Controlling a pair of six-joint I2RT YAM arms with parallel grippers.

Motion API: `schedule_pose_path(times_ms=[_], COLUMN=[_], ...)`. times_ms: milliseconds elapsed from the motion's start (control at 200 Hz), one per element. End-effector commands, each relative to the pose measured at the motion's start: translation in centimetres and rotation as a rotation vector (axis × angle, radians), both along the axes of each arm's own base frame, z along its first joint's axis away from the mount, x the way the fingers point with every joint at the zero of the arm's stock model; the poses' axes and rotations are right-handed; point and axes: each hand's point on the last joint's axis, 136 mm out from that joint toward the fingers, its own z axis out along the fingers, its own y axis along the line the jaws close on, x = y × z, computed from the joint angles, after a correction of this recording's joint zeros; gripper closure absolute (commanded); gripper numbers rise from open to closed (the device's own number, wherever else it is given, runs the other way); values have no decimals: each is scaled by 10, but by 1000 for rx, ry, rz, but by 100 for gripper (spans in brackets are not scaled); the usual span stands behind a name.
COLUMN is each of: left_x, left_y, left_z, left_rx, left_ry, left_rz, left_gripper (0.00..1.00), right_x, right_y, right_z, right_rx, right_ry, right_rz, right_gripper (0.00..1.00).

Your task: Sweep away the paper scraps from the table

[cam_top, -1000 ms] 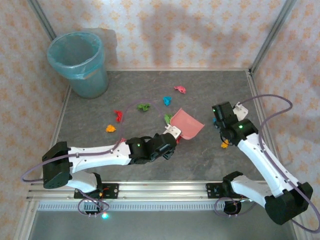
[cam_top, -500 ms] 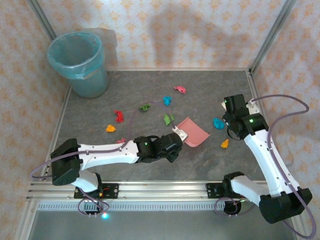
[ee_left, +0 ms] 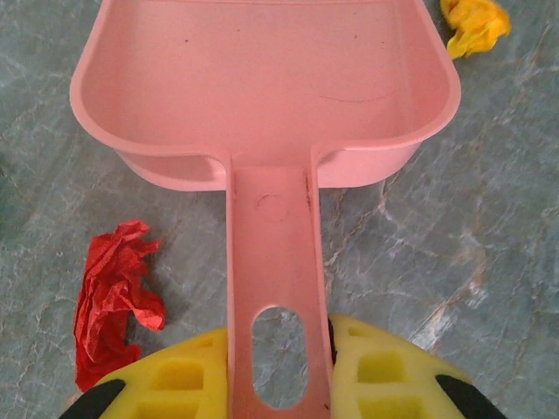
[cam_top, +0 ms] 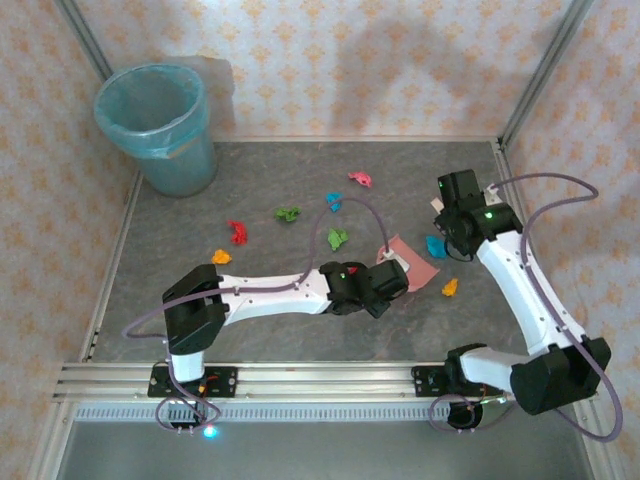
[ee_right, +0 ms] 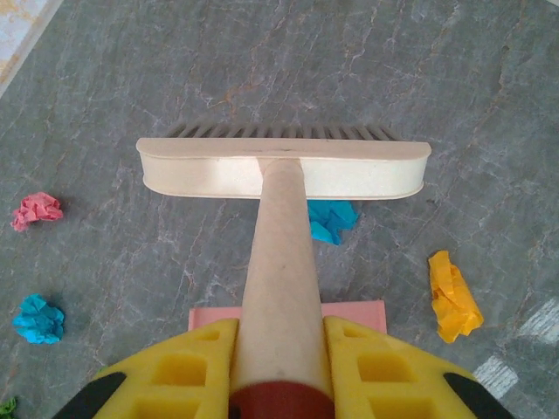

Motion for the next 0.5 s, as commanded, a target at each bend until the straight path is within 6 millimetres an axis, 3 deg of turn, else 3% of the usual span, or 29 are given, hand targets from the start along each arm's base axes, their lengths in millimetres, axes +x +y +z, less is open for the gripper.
schedule_pose_path(times_ms=[0,230,490], left_x=[-3,-12,2], left_y=[4,-2,-3], left_z=[-5,-21,-43], left_rx=[32,40,17], left_ry=[3,49,42], left_rz=[-18,-65,-45], left_gripper=[100,100,100], right_x=[7,6,3], right_y=[-9,-8,-1], right_z=[13,11,7], right_rx=[-25,-7,82], right_ry=[-42,-4,-44], right_rz=[-45,-76,-63], right_gripper=[100,100,100])
